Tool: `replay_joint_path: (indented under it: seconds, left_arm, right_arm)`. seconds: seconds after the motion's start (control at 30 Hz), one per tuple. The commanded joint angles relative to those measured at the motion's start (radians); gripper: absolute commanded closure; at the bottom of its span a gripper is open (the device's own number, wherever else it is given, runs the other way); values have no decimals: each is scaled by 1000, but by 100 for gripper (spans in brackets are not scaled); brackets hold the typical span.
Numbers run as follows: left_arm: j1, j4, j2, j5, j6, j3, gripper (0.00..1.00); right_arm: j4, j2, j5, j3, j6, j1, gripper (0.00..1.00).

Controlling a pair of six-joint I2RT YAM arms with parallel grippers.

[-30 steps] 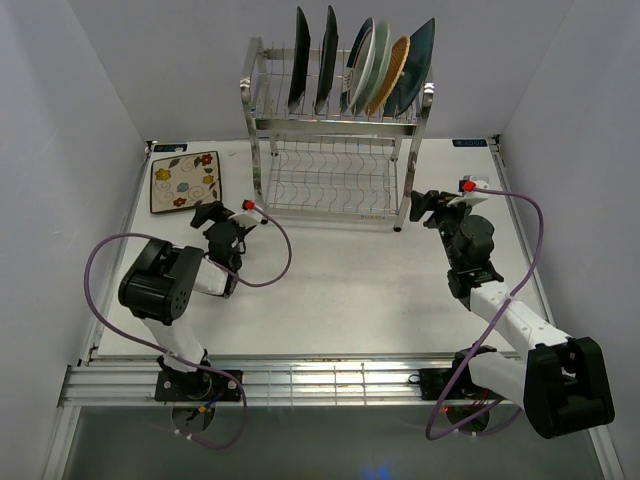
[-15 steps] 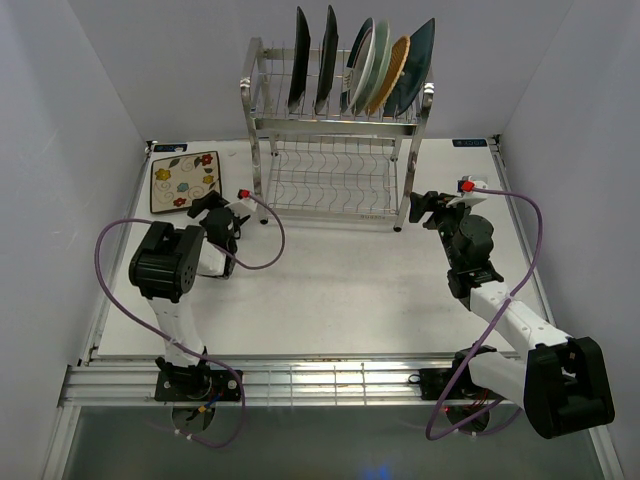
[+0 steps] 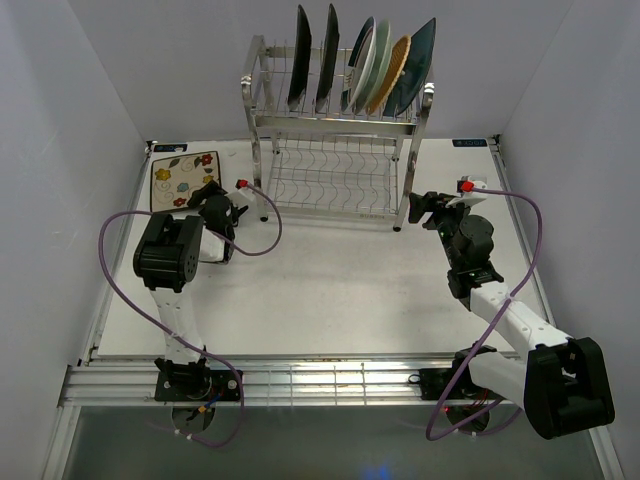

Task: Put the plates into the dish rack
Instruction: Move the plate to the corner of the board.

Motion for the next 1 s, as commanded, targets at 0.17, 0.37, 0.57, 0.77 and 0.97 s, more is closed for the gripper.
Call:
replay_joint_path:
  seconds: [0.17, 0.37, 0.57, 0.77, 0.97]
  left_arm:
    - [51, -161, 13, 61, -7, 46, 2]
    - [106, -226, 25, 136, -15, 83, 2]
    - [109, -229, 62, 129, 31, 107, 24]
    - [109, -221, 11, 164, -42, 69, 84]
    - [109, -180, -125, 236, -54, -77, 100]
  right_arm:
    - [25, -8, -21, 3, -7, -2, 20]
    - [24, -10, -25, 3, -7, -2, 20]
    - [27, -13, -30, 1, -3, -2, 20]
    - [28, -11, -36, 3, 2, -2, 20]
    - [27, -11, -40, 3, 4, -2, 20]
